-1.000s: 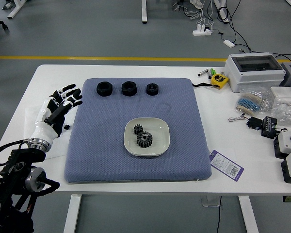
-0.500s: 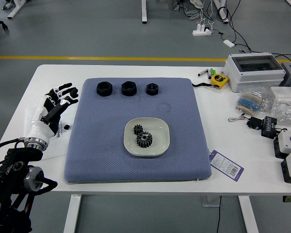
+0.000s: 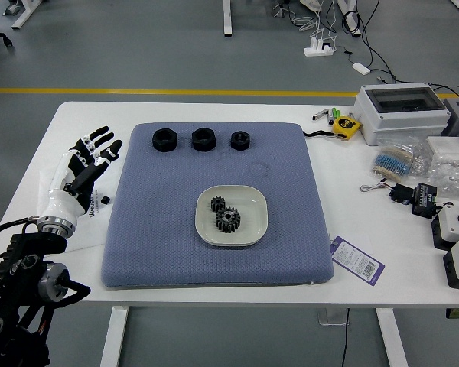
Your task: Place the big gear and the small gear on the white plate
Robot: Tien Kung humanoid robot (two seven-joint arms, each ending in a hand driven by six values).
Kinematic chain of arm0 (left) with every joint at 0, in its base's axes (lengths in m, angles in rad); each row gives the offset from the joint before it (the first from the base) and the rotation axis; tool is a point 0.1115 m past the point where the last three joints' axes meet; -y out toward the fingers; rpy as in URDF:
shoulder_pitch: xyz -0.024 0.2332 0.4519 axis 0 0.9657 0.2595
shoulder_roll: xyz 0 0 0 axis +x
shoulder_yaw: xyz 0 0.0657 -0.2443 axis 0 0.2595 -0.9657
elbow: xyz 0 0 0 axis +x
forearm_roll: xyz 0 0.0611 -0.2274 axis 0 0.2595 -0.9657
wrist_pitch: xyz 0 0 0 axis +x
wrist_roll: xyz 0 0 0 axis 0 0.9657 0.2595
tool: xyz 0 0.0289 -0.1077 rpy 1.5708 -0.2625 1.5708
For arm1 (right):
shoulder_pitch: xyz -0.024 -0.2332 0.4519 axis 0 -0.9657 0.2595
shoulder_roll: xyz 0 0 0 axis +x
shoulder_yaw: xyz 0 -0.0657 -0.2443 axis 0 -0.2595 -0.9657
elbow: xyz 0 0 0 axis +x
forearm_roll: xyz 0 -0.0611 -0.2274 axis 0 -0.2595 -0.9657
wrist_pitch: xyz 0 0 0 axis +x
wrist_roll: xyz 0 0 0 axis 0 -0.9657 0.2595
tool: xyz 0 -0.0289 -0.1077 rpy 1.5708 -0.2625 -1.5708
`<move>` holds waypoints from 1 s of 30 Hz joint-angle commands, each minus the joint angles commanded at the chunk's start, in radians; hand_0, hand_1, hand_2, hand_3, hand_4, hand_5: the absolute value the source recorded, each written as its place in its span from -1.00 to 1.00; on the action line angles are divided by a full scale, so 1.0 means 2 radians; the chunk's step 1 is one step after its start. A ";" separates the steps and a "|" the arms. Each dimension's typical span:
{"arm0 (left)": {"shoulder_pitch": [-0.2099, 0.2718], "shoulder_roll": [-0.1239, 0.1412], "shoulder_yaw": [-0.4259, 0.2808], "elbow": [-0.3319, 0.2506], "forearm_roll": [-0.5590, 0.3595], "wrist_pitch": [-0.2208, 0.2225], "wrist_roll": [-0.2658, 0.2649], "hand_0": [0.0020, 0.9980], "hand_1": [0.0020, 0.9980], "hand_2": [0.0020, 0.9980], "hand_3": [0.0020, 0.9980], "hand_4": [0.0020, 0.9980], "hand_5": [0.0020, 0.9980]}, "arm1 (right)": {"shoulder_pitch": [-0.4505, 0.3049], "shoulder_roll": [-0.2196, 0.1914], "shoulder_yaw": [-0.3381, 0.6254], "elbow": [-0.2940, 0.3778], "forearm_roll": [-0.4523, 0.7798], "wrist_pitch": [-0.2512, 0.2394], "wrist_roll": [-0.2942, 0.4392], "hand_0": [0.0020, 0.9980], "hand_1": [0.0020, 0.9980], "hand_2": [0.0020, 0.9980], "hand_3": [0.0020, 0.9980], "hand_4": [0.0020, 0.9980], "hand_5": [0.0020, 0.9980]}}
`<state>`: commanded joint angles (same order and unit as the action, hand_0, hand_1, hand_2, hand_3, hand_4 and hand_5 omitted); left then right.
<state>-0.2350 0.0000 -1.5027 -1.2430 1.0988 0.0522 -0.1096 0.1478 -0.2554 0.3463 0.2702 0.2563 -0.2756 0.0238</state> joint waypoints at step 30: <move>-0.003 0.000 0.004 0.006 -0.028 -0.003 -0.006 1.00 1.00 1.00 0.90 0.80 1.00 | 0.003 -0.002 0.000 0.000 0.000 0.001 0.000 0.30 0.31 0.46 0.15 0.67 0.35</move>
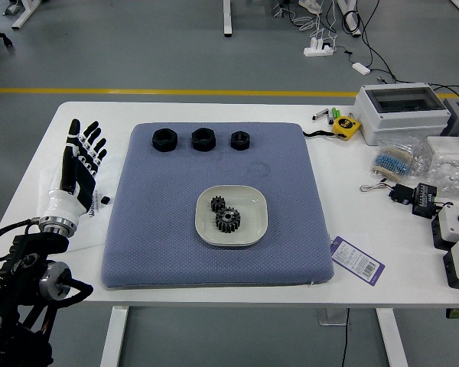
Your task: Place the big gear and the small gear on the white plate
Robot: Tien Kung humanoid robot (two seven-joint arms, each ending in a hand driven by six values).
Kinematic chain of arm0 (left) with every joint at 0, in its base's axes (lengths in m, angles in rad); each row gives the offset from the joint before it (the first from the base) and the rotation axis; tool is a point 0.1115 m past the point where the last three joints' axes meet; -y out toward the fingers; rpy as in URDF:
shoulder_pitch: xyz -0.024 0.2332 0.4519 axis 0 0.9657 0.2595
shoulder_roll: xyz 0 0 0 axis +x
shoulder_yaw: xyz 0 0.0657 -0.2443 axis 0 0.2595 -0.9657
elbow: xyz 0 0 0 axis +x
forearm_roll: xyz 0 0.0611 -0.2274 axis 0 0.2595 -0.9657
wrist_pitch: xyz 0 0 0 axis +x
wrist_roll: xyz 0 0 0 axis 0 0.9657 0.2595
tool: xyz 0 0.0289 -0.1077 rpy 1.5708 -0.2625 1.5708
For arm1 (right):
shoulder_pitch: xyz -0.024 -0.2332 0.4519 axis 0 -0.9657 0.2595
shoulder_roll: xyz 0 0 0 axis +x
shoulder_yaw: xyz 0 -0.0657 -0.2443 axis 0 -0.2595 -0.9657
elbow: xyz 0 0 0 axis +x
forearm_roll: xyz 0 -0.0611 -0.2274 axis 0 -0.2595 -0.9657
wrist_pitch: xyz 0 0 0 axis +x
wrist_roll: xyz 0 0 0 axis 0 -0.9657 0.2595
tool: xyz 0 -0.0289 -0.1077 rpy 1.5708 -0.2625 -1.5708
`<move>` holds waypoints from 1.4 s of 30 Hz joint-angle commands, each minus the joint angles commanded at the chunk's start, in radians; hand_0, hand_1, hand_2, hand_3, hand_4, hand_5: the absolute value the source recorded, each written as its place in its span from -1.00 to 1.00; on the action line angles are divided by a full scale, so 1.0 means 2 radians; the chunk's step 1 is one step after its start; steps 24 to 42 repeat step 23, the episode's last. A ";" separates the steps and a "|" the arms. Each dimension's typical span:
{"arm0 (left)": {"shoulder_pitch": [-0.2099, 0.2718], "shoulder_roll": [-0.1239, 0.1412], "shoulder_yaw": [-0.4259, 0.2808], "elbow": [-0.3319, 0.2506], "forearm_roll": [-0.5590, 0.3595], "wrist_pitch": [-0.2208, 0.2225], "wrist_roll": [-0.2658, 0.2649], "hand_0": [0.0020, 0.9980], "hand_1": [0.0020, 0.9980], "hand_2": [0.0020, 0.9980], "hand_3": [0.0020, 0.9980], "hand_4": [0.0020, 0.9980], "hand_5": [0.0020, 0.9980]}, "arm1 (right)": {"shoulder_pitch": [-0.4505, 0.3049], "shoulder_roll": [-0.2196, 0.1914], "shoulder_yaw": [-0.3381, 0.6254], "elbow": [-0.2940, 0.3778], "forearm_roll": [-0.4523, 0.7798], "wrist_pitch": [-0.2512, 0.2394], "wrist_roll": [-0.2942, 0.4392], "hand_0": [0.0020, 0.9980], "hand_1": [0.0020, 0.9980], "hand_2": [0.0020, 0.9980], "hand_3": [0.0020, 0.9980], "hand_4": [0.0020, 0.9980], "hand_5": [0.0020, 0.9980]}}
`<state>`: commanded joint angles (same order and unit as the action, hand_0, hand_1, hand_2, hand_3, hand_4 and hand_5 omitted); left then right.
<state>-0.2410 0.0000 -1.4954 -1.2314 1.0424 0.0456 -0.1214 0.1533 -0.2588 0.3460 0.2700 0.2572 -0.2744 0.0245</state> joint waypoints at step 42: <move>0.002 0.000 -0.002 -0.005 0.020 -0.005 -0.001 1.00 1.00 1.00 0.90 0.78 1.00 | -0.001 0.001 0.002 0.000 -0.004 0.001 -0.002 0.30 0.31 0.46 0.15 0.67 0.35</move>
